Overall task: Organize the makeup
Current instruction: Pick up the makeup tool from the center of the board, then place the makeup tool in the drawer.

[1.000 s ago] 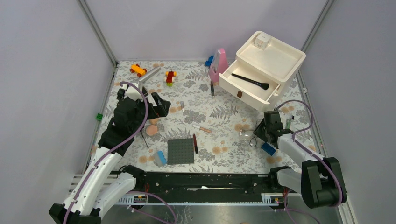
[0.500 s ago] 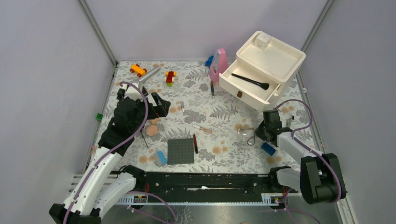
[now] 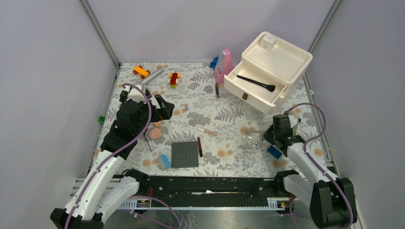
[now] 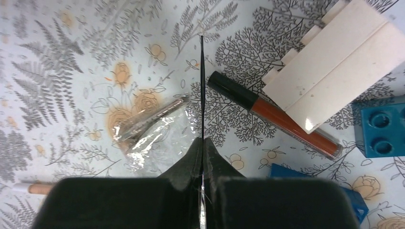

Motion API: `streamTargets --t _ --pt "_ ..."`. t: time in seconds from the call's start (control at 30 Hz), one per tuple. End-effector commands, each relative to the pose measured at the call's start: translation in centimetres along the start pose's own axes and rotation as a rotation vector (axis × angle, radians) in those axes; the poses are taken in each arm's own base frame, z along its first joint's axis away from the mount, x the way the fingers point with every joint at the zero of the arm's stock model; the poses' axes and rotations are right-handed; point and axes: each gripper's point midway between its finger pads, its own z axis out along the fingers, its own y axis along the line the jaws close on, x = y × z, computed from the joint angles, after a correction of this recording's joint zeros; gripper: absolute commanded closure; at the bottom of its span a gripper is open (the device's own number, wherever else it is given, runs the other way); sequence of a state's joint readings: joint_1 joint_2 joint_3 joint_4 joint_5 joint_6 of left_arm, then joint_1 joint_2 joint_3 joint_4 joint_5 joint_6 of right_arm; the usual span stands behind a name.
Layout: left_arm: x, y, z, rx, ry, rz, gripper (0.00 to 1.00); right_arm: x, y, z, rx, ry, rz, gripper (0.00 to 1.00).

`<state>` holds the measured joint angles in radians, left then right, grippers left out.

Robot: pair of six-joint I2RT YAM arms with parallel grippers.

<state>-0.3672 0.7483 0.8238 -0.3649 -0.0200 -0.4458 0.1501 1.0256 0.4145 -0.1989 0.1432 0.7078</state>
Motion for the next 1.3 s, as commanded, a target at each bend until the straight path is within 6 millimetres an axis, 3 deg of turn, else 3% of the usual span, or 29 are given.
streamTargets --t 0.0,0.27,0.43,0.53,0.67,0.8,0.93,1.07,1.27 --pt "-1.0 -0.5 0.2 0.022 -0.041 -0.012 0.01 -2.2 -0.1 -1.8 0.009 -0.099 0.021 1.0" --pt "-1.0 -0.6 0.2 0.029 -0.038 -0.012 0.01 -7.1 -1.2 -7.1 0.087 -0.289 0.034 1.0" --pt "-1.0 -1.1 0.2 0.05 -0.028 -0.001 0.01 -11.5 -2.0 -12.1 0.154 -0.461 0.03 1.0" --pt "-1.1 -1.0 0.1 0.045 -0.028 0.004 0.01 -14.7 -1.2 -15.4 0.149 -0.566 -0.003 1.0" --pt "-1.2 -0.9 0.3 0.037 -0.027 0.001 0.01 -19.2 3.1 -19.1 0.035 -0.664 -0.115 1.0" --pt "-1.1 -0.8 0.4 0.03 -0.021 0.002 0.01 -22.2 9.3 -19.9 -0.129 -0.673 -0.328 1.0" --pt "-0.9 -0.7 0.5 0.028 -0.014 0.006 0.01 -23.6 16.3 -20.7 -0.364 -0.675 -0.568 1.0" --pt "-1.0 -0.8 0.4 0.03 -0.019 0.007 0.01 -24.0 20.6 -19.8 -0.498 -0.705 -0.84 1.0" --pt "-1.0 -1.1 0.5 0.047 -0.012 0.006 0.01 -22.9 23.3 -16.1 -0.575 -0.582 -1.128 1.0"
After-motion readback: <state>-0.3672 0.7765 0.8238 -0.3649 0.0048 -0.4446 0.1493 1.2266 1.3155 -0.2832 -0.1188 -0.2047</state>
